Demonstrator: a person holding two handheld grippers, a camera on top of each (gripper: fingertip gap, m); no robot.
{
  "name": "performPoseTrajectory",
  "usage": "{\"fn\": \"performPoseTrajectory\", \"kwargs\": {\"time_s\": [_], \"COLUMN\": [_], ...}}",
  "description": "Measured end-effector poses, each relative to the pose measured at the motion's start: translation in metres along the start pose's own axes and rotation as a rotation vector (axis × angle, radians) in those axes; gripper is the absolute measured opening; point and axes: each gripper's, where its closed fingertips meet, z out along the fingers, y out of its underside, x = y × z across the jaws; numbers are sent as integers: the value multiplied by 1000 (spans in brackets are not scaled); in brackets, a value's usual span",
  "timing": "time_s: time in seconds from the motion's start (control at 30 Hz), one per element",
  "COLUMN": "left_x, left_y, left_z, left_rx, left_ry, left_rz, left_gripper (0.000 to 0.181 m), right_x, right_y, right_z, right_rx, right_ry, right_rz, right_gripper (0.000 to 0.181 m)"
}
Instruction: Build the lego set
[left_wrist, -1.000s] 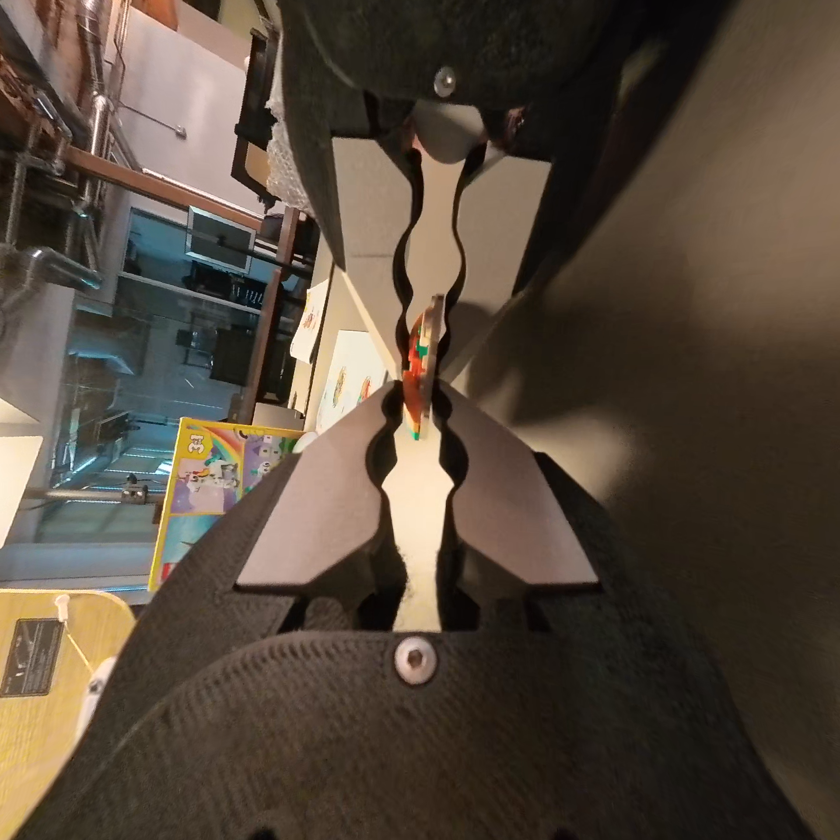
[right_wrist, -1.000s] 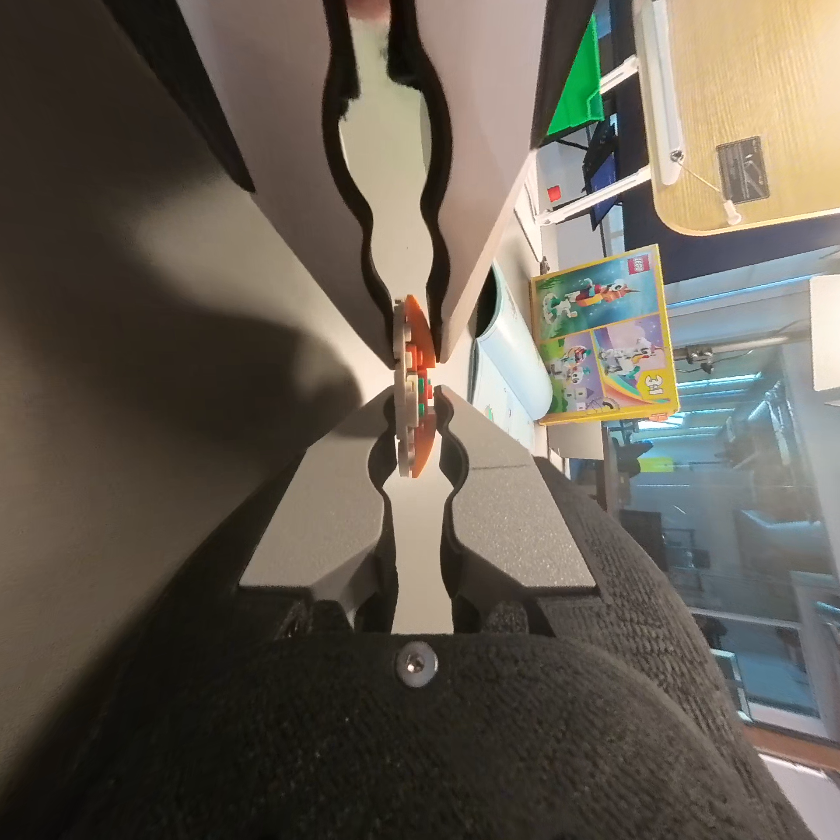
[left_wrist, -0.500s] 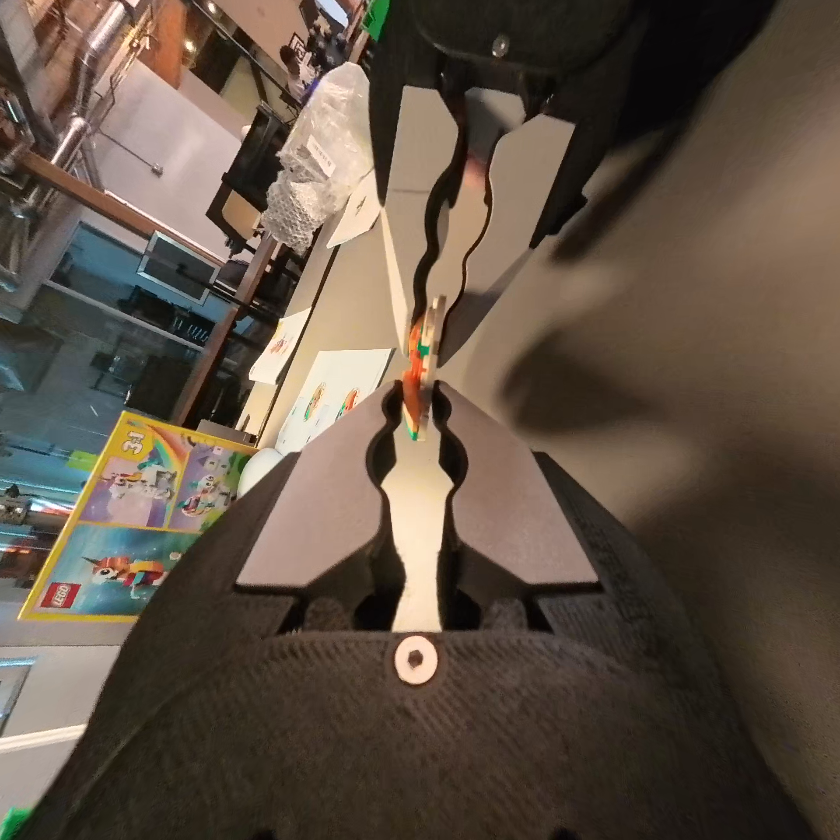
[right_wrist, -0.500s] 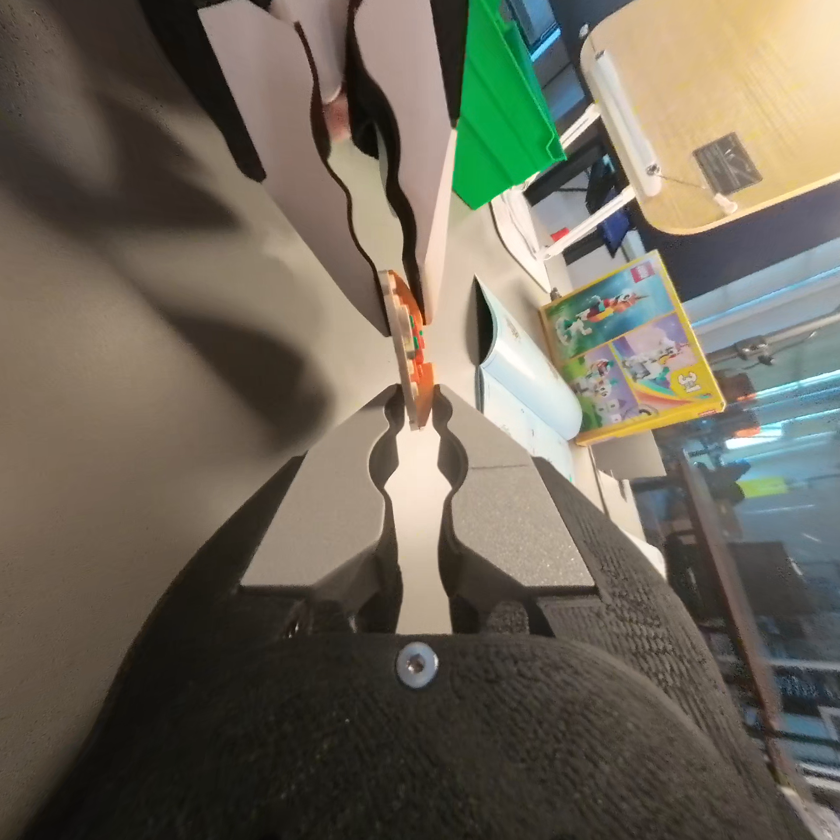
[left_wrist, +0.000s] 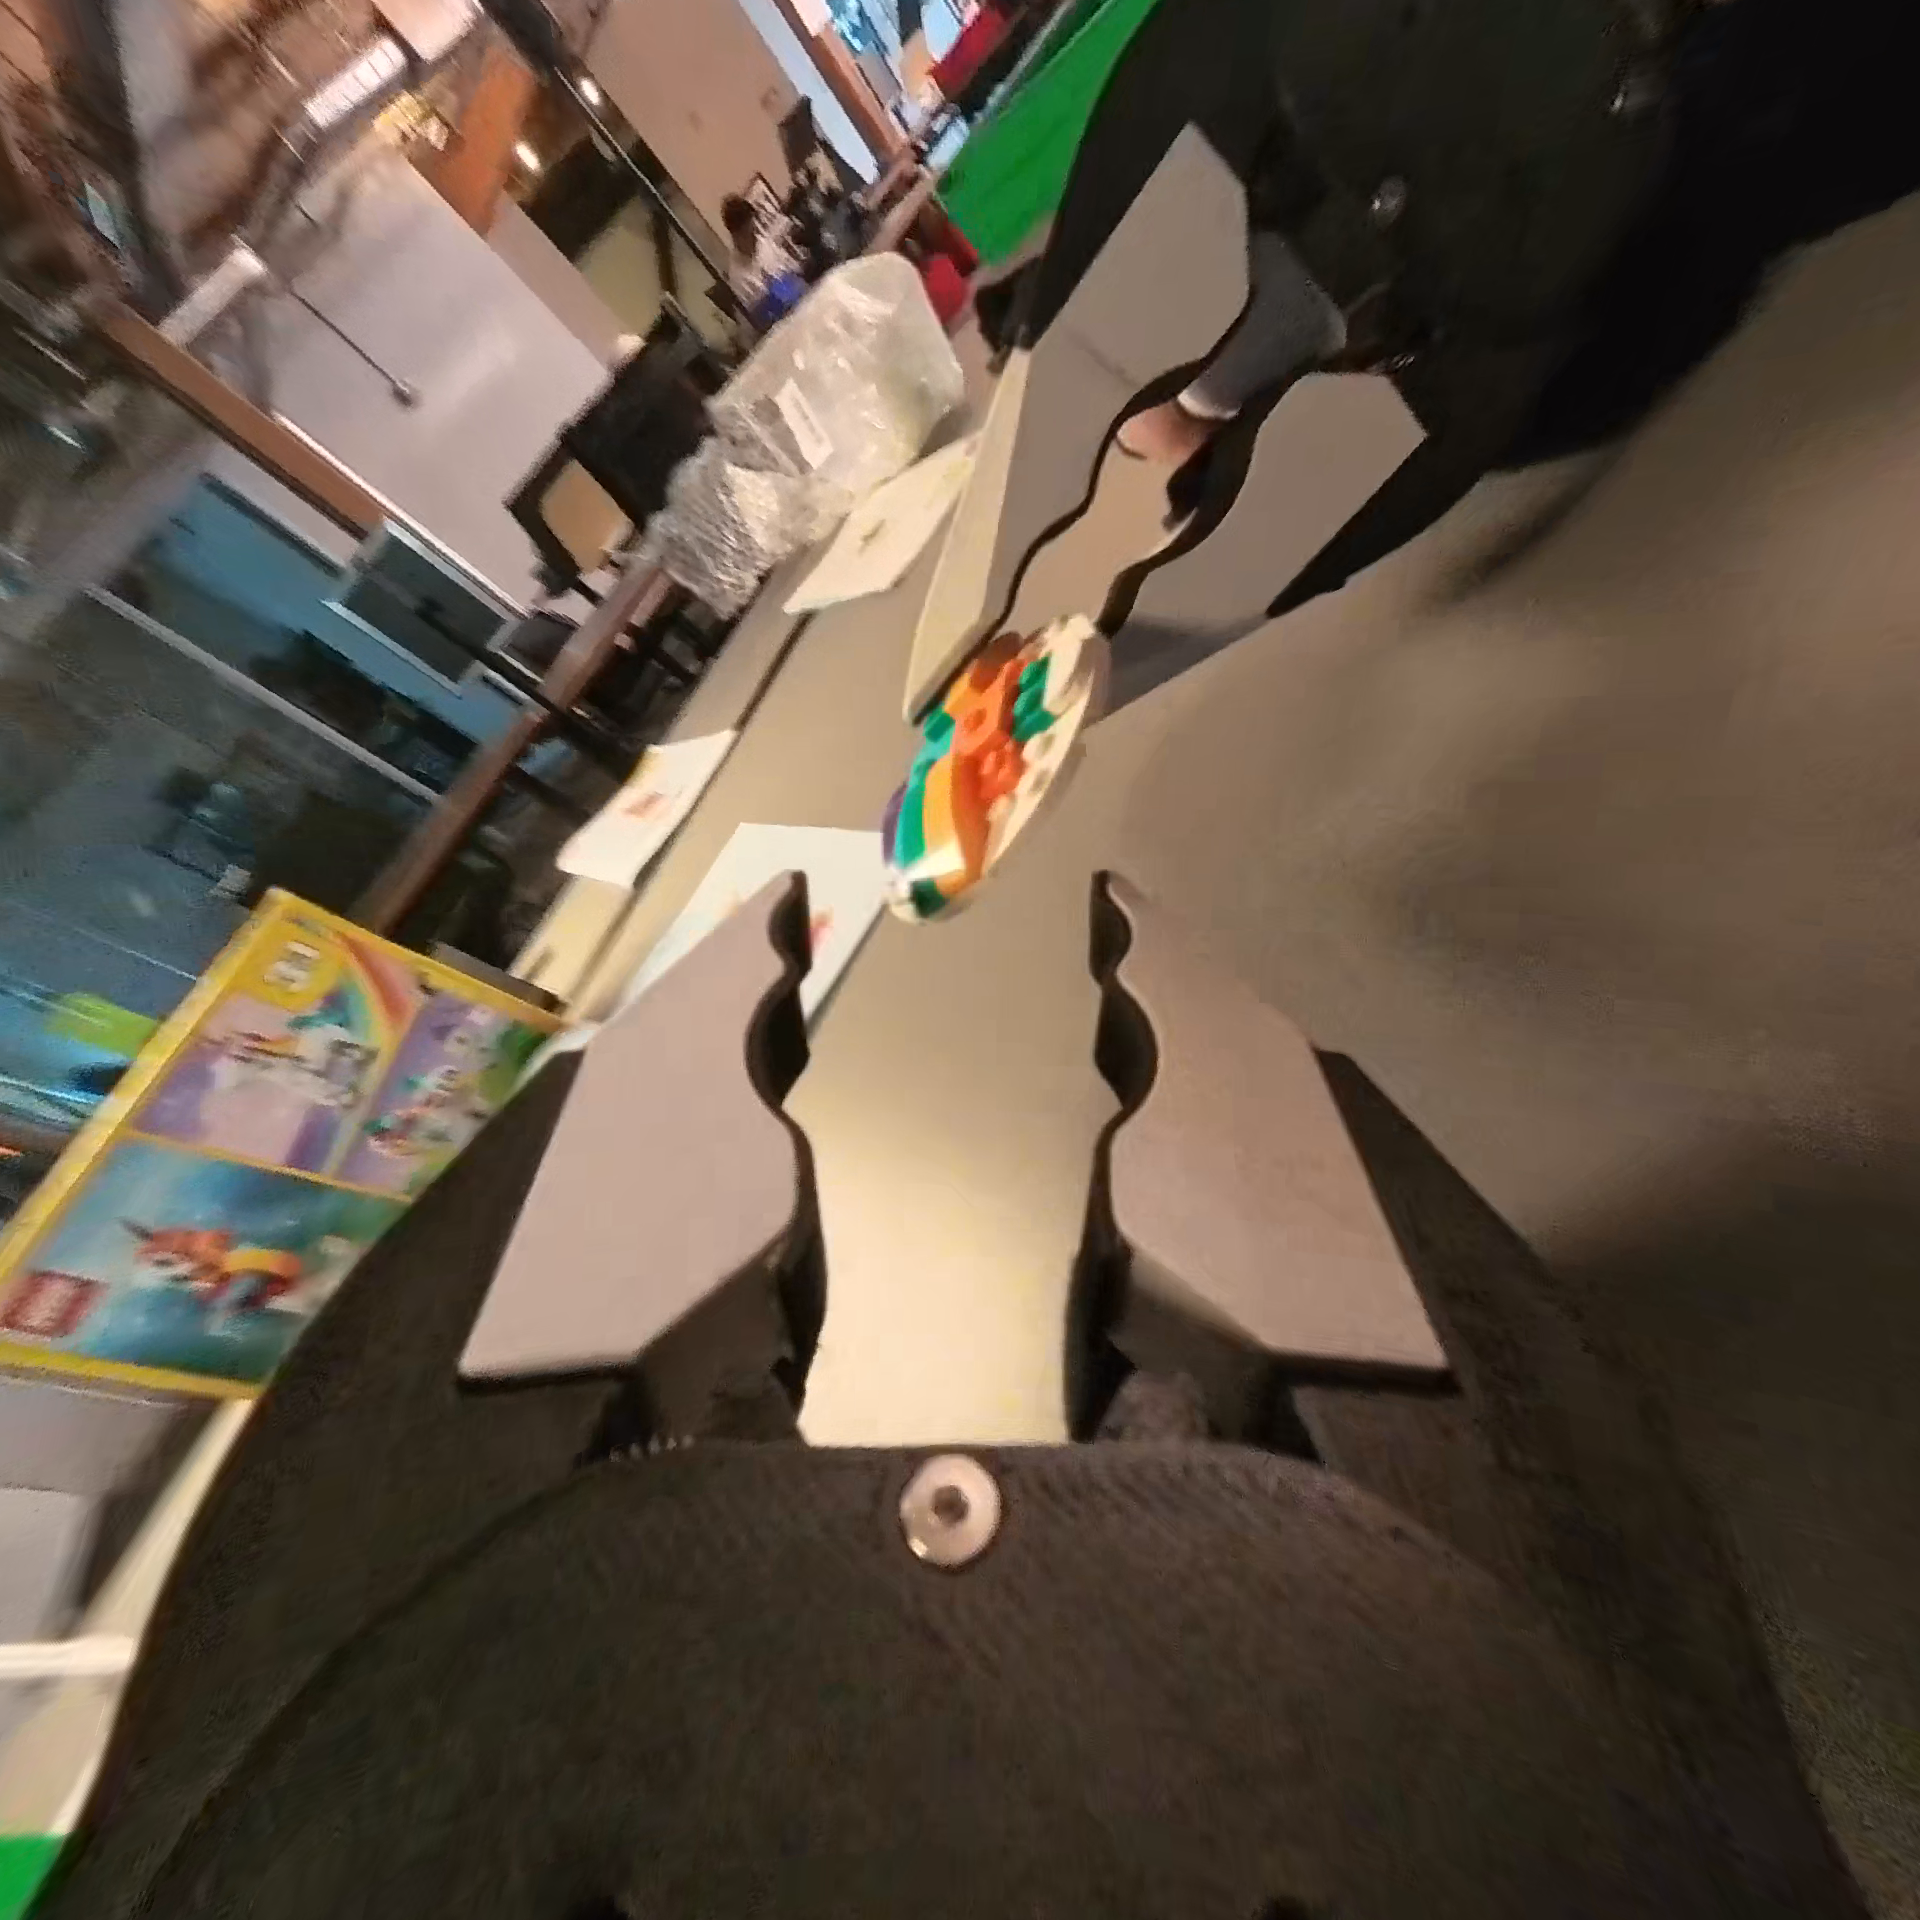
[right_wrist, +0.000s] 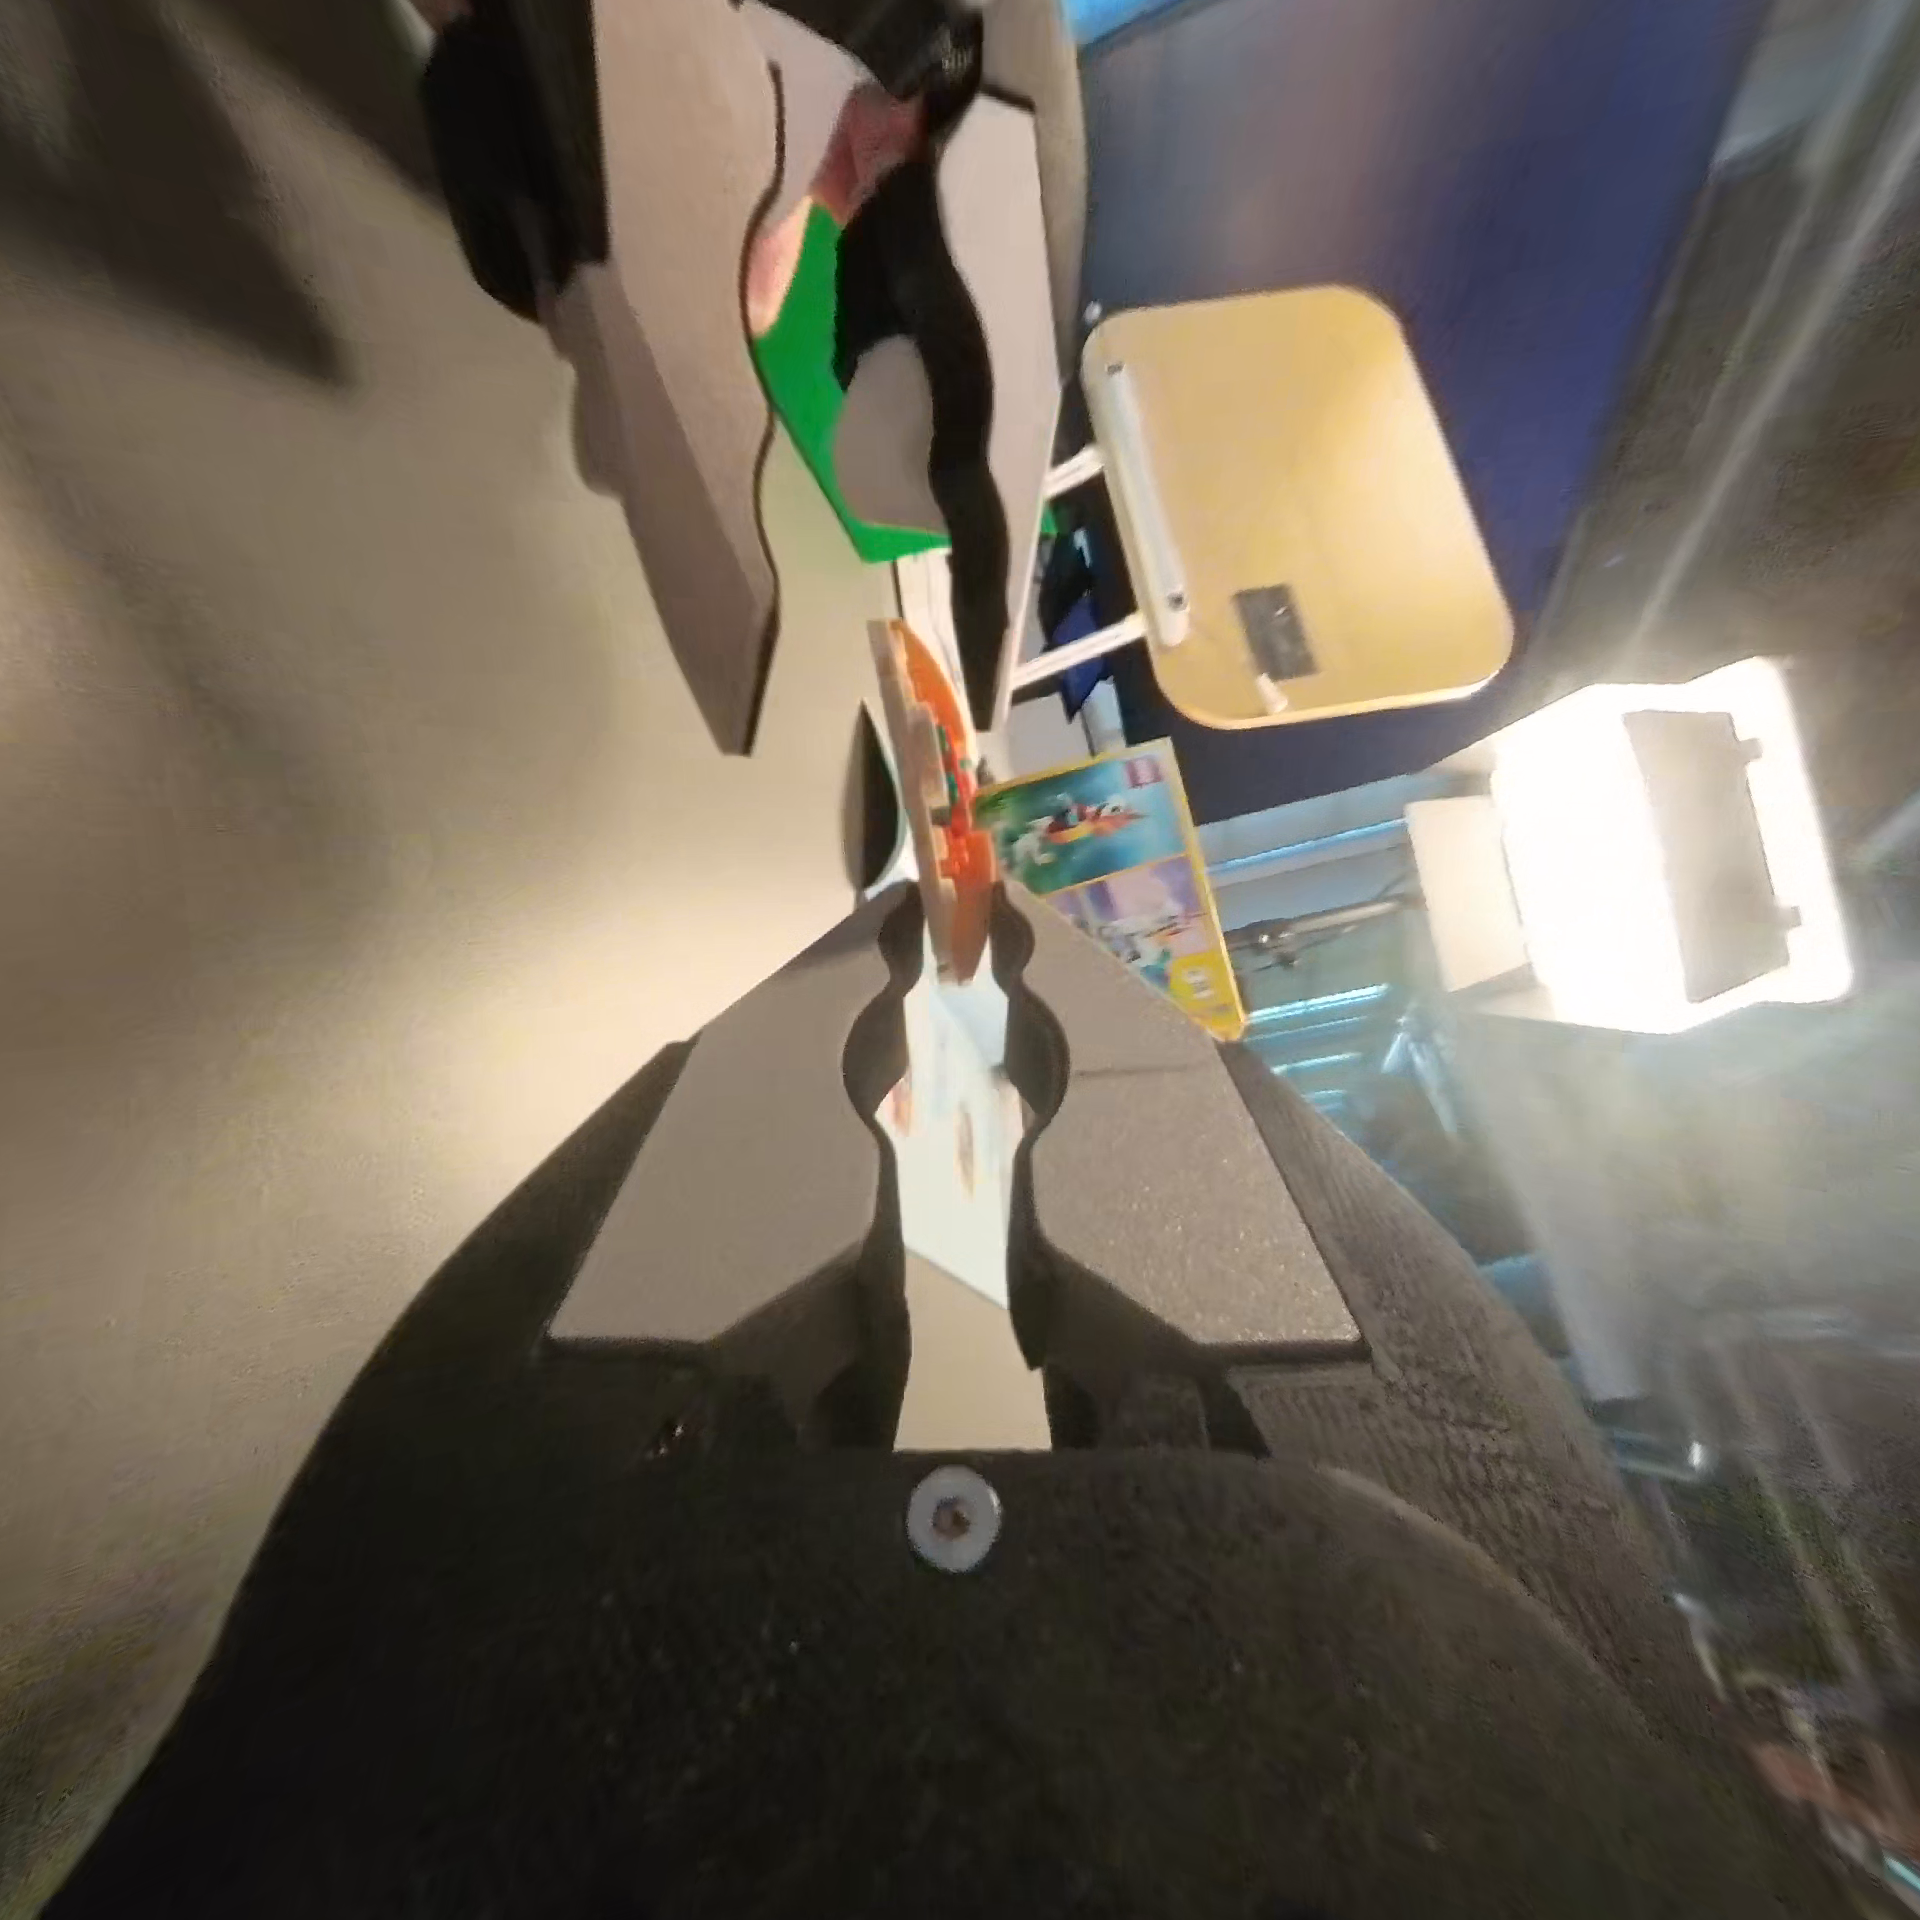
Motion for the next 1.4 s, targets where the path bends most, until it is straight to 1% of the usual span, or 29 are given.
{"fn": "performPoseTrajectory", "kwargs": {"time_s": [0.03, 0.1, 0.23, 0.3, 0.37, 0.43, 0.53, 0.6, 0.7, 0.73, 0.8, 0.87, 0.93, 1.03, 1.17, 1.3, 1.4], "left_x": [-3, -3, 12, 12, 13, 10, 11, 9, -6, -8, -12, -10, -11, -8, -3, 0, -3], "left_y": [-3, -11, -18, -22, -24, -23, -16, -7, 10, 19, 36, 49, 51, 54, 56, 56, 62], "left_z": [-2, -4, -1, -2, -4, -5, -2, 2, 6, 7, 6, 6, 5, 6, 7, 8, 7], "left_rx": [12, 51, 85, 102, 125, 127, 124, 70, -38, -85, -172, -230, -255, -279, -291, -292, -355], "left_ry": [-39, -105, -110, -135, -140, -161, -145, -146, -192, -178, -154, -112, -116, -109, -99, -83, -80], "left_rz": [58, 173, 311, 346, 363, 392, 443, 475, 519, 524, 550, 559, 569, 620, 692, 689, 720], "left_gripper": [51, 46, 38, 36, 30, 17, 13, 12, 12, 13, 13, 13, 13, 13, 13, 14, 15], "right_x": [0, -2, -3, -1, -2, -4, -10, -15, -19, -19, -10, 5, 19, 29, 28, 23, 25], "right_y": [-4, -10, -20, -21, -22, -22, -19, -12, -5, -4, -4, -1, 9, 19, 21, 21, 24], "right_z": [-1, -3, -6, -7, -7, -7, -4, -1, -1, -3, -8, -12, -15, -17, -16, -14, -13], "right_rx": [15, 42, 99, 114, 120, 119, 98, 75, 54, 62, 102, 135, 137, 133, 119, 101, 95], "right_ry": [3, -4, -17, -17, -26, -33, -60, -89, -137, -146, -137, -101, -56, -14, -11, -29, -21], "right_rz": [-9, -15, 1, 26, 38, 23, 13, 23, 63, 82, 178, 321, 423, 502, 499, 470, 485], "right_gripper": [11, 11, 11, 11, 11, 8, 11, 13, 28, 29, 27, 27, 25, 21, 20, 17, 16]}}
